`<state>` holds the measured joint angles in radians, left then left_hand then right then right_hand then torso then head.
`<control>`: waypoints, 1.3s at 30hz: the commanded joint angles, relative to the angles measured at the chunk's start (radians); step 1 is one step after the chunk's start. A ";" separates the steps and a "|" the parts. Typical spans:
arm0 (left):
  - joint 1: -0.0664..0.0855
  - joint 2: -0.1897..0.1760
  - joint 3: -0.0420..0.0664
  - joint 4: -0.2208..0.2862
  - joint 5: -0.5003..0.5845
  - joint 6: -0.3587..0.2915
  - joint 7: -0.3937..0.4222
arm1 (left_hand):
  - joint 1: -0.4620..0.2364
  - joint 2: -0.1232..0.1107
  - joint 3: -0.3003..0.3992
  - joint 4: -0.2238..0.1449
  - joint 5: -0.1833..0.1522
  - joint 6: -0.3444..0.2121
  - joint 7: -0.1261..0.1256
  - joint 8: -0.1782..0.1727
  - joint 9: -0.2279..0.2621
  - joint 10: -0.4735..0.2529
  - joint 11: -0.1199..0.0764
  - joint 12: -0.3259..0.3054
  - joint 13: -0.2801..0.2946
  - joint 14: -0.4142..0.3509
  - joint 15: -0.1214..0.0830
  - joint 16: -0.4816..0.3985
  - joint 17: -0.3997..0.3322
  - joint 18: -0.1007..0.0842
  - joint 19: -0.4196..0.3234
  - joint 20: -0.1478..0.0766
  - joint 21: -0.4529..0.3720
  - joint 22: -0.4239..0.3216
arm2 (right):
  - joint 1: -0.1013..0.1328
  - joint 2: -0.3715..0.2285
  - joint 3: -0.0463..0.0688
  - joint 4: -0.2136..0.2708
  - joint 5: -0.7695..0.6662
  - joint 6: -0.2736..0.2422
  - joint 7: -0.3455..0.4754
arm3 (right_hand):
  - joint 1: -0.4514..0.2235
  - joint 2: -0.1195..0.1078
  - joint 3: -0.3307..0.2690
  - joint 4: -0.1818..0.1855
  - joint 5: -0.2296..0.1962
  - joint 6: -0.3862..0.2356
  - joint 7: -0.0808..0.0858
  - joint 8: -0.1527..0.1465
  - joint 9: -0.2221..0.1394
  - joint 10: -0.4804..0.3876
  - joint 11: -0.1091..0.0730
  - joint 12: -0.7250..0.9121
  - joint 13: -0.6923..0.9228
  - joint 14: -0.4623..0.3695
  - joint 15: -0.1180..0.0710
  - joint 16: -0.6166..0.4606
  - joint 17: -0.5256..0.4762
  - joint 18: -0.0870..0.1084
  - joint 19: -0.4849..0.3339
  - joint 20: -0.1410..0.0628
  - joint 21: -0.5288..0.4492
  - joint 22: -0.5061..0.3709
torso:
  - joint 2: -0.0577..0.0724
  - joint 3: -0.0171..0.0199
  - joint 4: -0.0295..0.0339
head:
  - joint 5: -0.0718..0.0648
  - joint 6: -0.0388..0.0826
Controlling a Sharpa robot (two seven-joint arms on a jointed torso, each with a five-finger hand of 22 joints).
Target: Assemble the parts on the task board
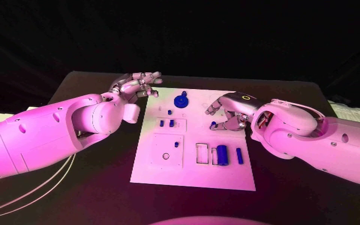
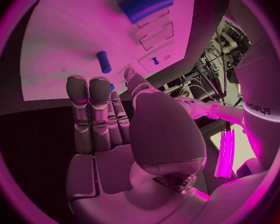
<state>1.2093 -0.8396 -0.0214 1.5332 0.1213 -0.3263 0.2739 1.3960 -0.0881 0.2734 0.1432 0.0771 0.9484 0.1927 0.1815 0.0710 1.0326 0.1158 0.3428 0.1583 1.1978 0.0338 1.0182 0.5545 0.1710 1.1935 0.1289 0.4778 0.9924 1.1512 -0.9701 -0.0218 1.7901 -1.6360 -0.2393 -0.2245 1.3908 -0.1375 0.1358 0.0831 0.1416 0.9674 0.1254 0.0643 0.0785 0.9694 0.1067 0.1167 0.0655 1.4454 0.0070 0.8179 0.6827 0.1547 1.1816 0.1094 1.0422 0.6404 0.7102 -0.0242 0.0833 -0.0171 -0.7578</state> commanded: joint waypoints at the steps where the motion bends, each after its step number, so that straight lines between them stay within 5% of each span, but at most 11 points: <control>1: -0.001 0.002 0.000 0.001 -0.006 0.021 0.004 | 0.005 0.003 -0.006 0.000 0.001 -0.005 0.000 0.005 -0.002 -0.008 0.001 0.006 0.002 -0.008 0.000 -0.005 -0.003 0.010 0.005 0.004 -0.006 -0.002 | 0.002 0.000 0.000 -0.003 -0.051 0.087 -0.043 | 0.016 0.004 -0.013 0.004 0.005 0.001 -0.001 0.001 -0.001 -0.008 0.000 0.007 0.000 -0.001 0.006 -0.007 -0.005 0.012 0.000 0.005 -0.007 -0.006 | 0.001 0.0007 0.0013 | -0.003 0.002; 14: -0.005 -0.001 0.000 0.001 -0.006 0.020 0.004 | 0.005 0.003 -0.006 0.000 0.001 -0.005 0.000 0.005 -0.002 -0.008 0.001 0.006 0.002 -0.008 0.000 -0.005 -0.003 0.010 0.005 0.004 -0.006 -0.002 | 0.003 0.023 -0.003 -0.018 -0.070 0.145 -0.059 | 0.070 0.053 -0.006 0.007 -0.007 0.038 0.006 0.005 -0.001 0.059 -0.014 0.053 0.001 0.005 -0.005 0.001 -0.001 0.010 0.010 -0.003 -0.005 0.000 | 0.002 -0.0012 0.0017 | -0.004 0.001; 21: -0.005 -0.001 0.000 0.002 -0.006 0.020 0.003 | 0.005 0.003 -0.006 0.000 0.001 -0.005 0.000 0.005 -0.002 -0.008 0.001 0.006 0.002 -0.008 0.000 -0.005 -0.003 0.010 0.005 0.004 -0.006 -0.002 | 0.002 0.039 -0.004 -0.029 -0.081 0.145 -0.062 | 0.105 0.096 0.065 0.013 -0.070 0.101 0.010 0.019 0.005 0.141 -0.029 0.062 -0.003 0.018 -0.017 0.045 0.039 -0.003 0.049 -0.013 0.047 0.075 | 0.002 -0.0007 0.0028 | -0.004 -0.003; 39: -0.006 -0.001 0.000 0.005 -0.008 0.028 -0.006 | 0.006 0.004 -0.008 0.001 0.002 -0.005 0.000 0.006 -0.001 -0.009 0.001 0.008 0.002 -0.009 0.000 -0.004 -0.002 0.010 0.005 0.004 -0.008 -0.003 | -0.012 0.081 -0.005 -0.069 -0.117 0.165 -0.075 | 0.104 0.075 0.166 0.020 -0.080 0.145 0.008 0.014 0.006 0.195 -0.036 0.021 -0.003 0.023 -0.023 0.086 0.075 -0.009 0.066 -0.020 0.082 0.121 | 0.001 -0.0006 0.0025 | -0.006 -0.009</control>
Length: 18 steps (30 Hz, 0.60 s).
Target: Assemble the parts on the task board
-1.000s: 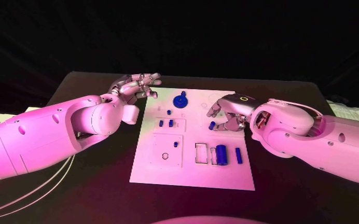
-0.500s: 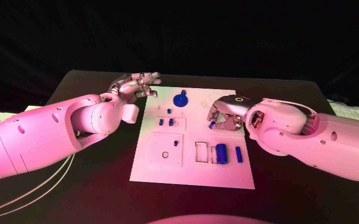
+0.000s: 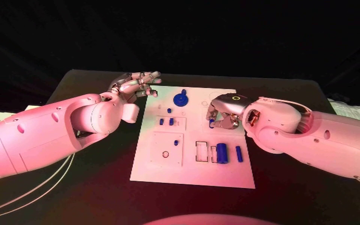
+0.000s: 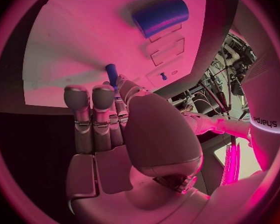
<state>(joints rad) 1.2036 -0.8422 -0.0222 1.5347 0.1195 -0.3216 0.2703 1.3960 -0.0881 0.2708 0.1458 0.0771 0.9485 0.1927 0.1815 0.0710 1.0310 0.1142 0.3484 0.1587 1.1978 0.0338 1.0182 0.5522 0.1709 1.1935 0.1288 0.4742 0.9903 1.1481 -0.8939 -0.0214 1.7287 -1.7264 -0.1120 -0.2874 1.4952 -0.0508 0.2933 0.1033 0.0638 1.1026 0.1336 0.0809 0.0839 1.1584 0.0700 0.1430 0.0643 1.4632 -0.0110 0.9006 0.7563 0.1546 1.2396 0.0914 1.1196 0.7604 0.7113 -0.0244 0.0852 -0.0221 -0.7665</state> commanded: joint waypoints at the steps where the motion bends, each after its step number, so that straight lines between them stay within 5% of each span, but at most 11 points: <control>1: 0.000 0.001 0.001 0.003 -0.006 0.025 -0.003 | 0.006 0.004 -0.006 -0.002 0.002 -0.005 0.000 0.006 -0.001 -0.008 0.002 0.002 0.002 -0.009 0.000 -0.004 0.000 0.010 0.005 0.004 -0.004 -0.001 | -0.010 0.006 -0.006 -0.010 -0.028 0.041 -0.014 | -0.001 -0.014 0.013 0.000 -0.004 0.011 0.000 -0.003 0.000 0.007 0.001 -0.009 -0.002 0.006 -0.005 0.006 0.004 -0.010 0.009 -0.002 0.007 0.004 | 0.000 -0.0003 0.0009 | -0.001 -0.001; 18: 0.000 0.001 0.001 0.001 -0.007 0.025 -0.008 | 0.006 0.005 -0.006 -0.002 0.002 -0.006 0.001 0.006 -0.001 -0.008 0.003 0.003 0.002 -0.010 0.000 -0.005 -0.003 0.010 0.005 0.005 -0.005 -0.001 | -0.011 0.007 -0.006 -0.015 -0.038 0.075 -0.028 | -0.007 -0.029 0.042 -0.002 -0.003 0.020 0.000 -0.007 0.000 0.021 0.001 -0.021 -0.001 0.005 -0.006 0.013 0.007 -0.012 0.010 -0.002 0.015 0.015 | 0.000 -0.0006 0.0002 | -0.002 -0.004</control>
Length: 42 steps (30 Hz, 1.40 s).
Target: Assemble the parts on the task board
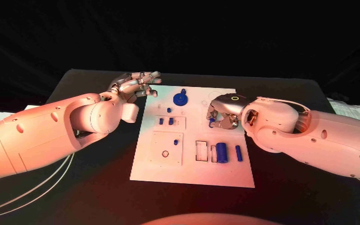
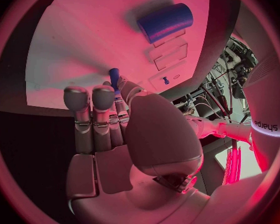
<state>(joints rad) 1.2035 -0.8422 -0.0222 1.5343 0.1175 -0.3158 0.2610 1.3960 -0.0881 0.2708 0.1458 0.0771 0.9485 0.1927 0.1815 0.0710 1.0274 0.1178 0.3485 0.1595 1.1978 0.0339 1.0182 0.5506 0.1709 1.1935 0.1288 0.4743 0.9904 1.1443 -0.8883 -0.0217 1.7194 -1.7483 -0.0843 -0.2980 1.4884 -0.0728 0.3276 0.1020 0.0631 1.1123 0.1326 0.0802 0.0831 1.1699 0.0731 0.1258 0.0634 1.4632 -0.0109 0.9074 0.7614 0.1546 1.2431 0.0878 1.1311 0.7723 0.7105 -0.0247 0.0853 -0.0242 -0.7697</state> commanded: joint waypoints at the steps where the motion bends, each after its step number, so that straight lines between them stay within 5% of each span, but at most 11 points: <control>1: 0.000 0.001 0.001 0.002 -0.005 0.020 0.001 | 0.006 0.005 -0.006 -0.002 0.002 -0.006 0.001 0.006 -0.001 -0.005 -0.001 0.003 0.001 -0.010 0.000 -0.006 -0.001 0.010 0.005 0.005 -0.005 -0.001 | -0.007 0.002 -0.006 -0.006 -0.016 0.043 -0.016 | -0.001 -0.007 0.013 -0.001 -0.003 0.013 0.000 -0.005 0.001 0.014 -0.003 -0.005 0.000 0.006 -0.006 0.010 0.006 -0.012 0.008 0.002 0.007 0.007 | 0.001 -0.0002 0.0006 | 0.000 -0.001; 11: 0.000 0.001 0.001 0.000 -0.005 0.019 -0.001 | 0.006 0.005 -0.006 -0.002 0.002 -0.006 0.001 0.006 -0.001 -0.005 -0.001 0.003 0.001 -0.010 0.000 -0.006 -0.001 0.010 0.005 0.005 -0.005 -0.001 | -0.009 0.000 -0.006 0.001 -0.005 -0.066 0.016 | -0.001 0.003 0.064 -0.017 -0.003 0.062 -0.011 0.014 0.013 0.075 -0.018 -0.004 0.006 0.030 -0.018 0.113 0.112 -0.030 0.057 -0.009 0.081 0.122 | 0.000 0.0001 0.0000 | 0.001 -0.004; 22: 0.000 0.001 0.001 -0.003 -0.005 0.017 -0.003 | 0.007 0.007 -0.008 0.000 0.002 -0.007 0.001 0.007 -0.002 -0.007 -0.001 0.004 0.001 -0.012 0.000 -0.006 -0.003 0.010 0.005 0.005 -0.006 -0.002 | -0.004 -0.037 -0.001 0.046 0.041 -0.207 0.037 | -0.002 0.003 0.086 -0.032 -0.004 0.065 -0.011 0.014 0.016 0.086 -0.020 -0.014 0.005 0.029 -0.019 0.129 0.125 -0.032 0.058 -0.013 0.092 0.134 | 0.000 0.0002 0.0001 | 0.001 -0.003; 32: 0.000 0.004 0.001 -0.004 -0.005 0.018 -0.004 | 0.008 0.008 -0.008 0.000 0.002 -0.007 0.001 0.008 -0.002 -0.007 -0.001 0.005 0.001 -0.012 0.000 -0.006 -0.004 0.010 0.005 0.005 -0.006 -0.003 | 0.008 -0.037 0.004 0.116 0.083 -0.229 0.056 | -0.008 0.000 0.089 -0.033 -0.004 0.063 -0.009 0.012 0.016 0.085 -0.018 -0.018 0.004 0.028 -0.018 0.132 0.127 -0.032 0.058 -0.014 0.094 0.137 | 0.002 0.0011 0.0021 | 0.001 -0.004; 42: -0.001 0.008 0.001 -0.005 -0.005 0.020 -0.003 | 0.008 0.008 -0.008 0.000 0.002 -0.007 0.001 0.008 -0.002 -0.007 -0.001 0.005 0.001 -0.012 0.000 -0.006 -0.004 0.010 0.005 0.005 -0.006 -0.003 | -0.021 0.058 0.003 0.146 0.099 -0.228 0.090 | -0.009 0.000 0.096 -0.037 -0.002 0.061 -0.008 0.010 0.016 0.085 -0.018 -0.023 0.004 0.027 -0.018 0.134 0.127 -0.032 0.055 -0.014 0.094 0.134 | 0.001 -0.0019 0.0014 | 0.012 -0.007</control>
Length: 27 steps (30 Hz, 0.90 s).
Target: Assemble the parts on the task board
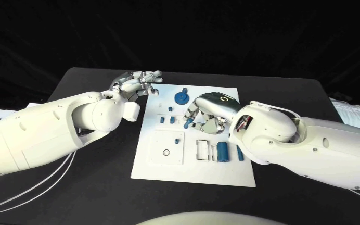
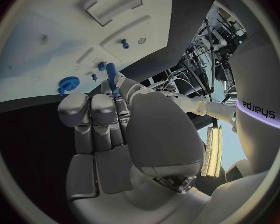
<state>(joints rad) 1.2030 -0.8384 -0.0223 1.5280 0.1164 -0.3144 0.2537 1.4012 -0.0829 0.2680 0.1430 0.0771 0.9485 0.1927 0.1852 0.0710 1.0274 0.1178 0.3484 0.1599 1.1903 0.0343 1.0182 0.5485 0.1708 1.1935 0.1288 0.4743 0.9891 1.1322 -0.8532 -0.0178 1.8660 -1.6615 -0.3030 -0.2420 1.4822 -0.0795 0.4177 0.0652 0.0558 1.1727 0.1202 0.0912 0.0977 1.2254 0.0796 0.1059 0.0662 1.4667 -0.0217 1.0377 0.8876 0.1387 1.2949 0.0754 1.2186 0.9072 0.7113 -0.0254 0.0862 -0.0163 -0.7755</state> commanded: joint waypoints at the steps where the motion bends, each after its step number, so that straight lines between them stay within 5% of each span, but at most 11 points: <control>1: 0.000 0.004 0.001 0.002 -0.004 0.019 0.004 | 0.002 0.003 -0.006 0.002 0.002 -0.007 0.001 0.004 -0.002 -0.007 -0.001 0.005 0.001 -0.005 0.000 -0.006 -0.001 0.010 0.005 0.005 -0.007 -0.001 | -0.014 0.036 -0.001 -0.005 0.013 -0.007 0.037 | -0.003 0.007 0.007 -0.001 0.005 0.000 0.005 -0.001 0.002 0.029 -0.024 -0.004 0.001 0.023 -0.007 0.004 0.001 -0.016 0.003 -0.001 0.007 0.000 | 0.000 -0.0009 0.0005 | 0.005 -0.002; 15: 0.000 0.008 0.001 0.003 -0.004 0.021 0.003 | 0.002 0.003 -0.006 0.002 0.002 -0.007 0.001 0.004 -0.002 -0.007 -0.001 0.005 0.001 -0.005 0.000 -0.006 -0.001 0.010 0.005 0.005 -0.007 -0.001 | -0.090 0.163 -0.014 -0.093 0.026 0.033 0.079 | -0.005 0.008 0.013 -0.005 0.007 -0.002 0.007 -0.003 0.002 0.028 -0.022 -0.008 0.001 0.022 -0.006 0.006 0.002 -0.015 0.000 -0.001 0.006 -0.004 | 0.000 0.0001 0.0002 | 0.016 -0.008; 27: 0.000 0.006 0.001 0.003 -0.004 0.024 -0.001 | 0.002 0.003 -0.006 0.002 0.002 -0.007 0.001 0.004 -0.002 -0.007 -0.001 0.005 0.001 -0.005 0.000 -0.006 -0.001 0.010 0.005 0.005 -0.007 -0.001 | -0.107 0.186 -0.020 -0.132 -0.017 0.078 0.079 | -0.006 0.008 0.014 -0.006 0.008 -0.003 0.007 -0.003 0.002 0.028 -0.022 -0.010 0.001 0.021 -0.005 0.005 0.000 -0.014 -0.002 0.000 0.005 -0.006 | 0.000 0.0015 -0.0024 | 0.021 -0.011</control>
<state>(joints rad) 1.2027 -0.8332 -0.0223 1.5290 0.1160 -0.3114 0.2517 1.4012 -0.0829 0.2681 0.1430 0.0771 0.9485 0.1927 0.1852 0.0711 1.0274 0.1178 0.3484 0.1595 1.1904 0.0343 1.0182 0.5481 0.1708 1.1935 0.1288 0.4743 0.9892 1.0274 -0.6692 -0.0365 1.7372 -1.6479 -0.2640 -0.1730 1.4815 -0.0795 0.4269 0.0578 0.0601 1.1697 0.1191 0.0862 0.0985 1.2254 0.0796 0.0925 0.0664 1.4667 -0.0216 1.0375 0.8886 0.1387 1.2948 0.0754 1.2241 0.9015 0.7116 -0.0242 0.0848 0.0035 -0.7858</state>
